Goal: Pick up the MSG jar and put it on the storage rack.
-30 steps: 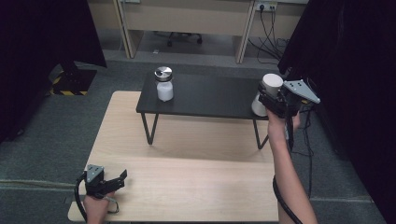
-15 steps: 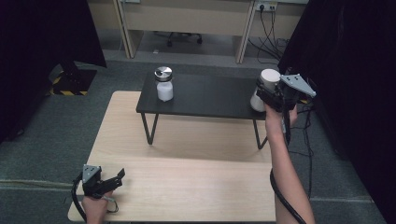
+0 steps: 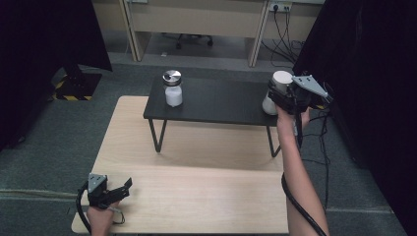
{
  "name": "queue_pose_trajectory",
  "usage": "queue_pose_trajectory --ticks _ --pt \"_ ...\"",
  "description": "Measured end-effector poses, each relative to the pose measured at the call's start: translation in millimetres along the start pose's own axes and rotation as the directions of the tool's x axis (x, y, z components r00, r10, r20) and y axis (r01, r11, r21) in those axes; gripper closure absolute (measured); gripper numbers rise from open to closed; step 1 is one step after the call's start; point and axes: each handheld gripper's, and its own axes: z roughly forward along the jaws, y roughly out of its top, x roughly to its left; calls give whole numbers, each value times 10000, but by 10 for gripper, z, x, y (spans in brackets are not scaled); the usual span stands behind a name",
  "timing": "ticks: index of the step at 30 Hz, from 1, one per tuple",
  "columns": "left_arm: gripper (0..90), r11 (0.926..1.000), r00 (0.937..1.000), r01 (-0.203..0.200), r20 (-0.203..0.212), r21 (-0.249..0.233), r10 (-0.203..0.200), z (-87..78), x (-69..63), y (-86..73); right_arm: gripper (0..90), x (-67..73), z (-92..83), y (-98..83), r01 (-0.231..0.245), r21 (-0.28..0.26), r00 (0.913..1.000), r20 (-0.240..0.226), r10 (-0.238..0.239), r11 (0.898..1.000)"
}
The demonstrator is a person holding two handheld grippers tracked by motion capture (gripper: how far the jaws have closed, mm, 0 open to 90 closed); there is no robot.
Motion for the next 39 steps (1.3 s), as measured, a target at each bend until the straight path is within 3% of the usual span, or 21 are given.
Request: queue_pose_trajectory --ticks 11,32,39 --pt "0 9999 9999 132 53 -31 -132 6 21 1 337 2 141 -14 -50 27 9999 97 50 10000" --pt "0 9999 9999 162 27 -46 -162 1 22 -3 334 -51 171 -68 -110 -144 9999 -12 110 9998" --pt "0 9999 9999 152 32 -40 -152 3 18 -3 90 -31 195 -116 -199 -246 9997 115 202 9995"
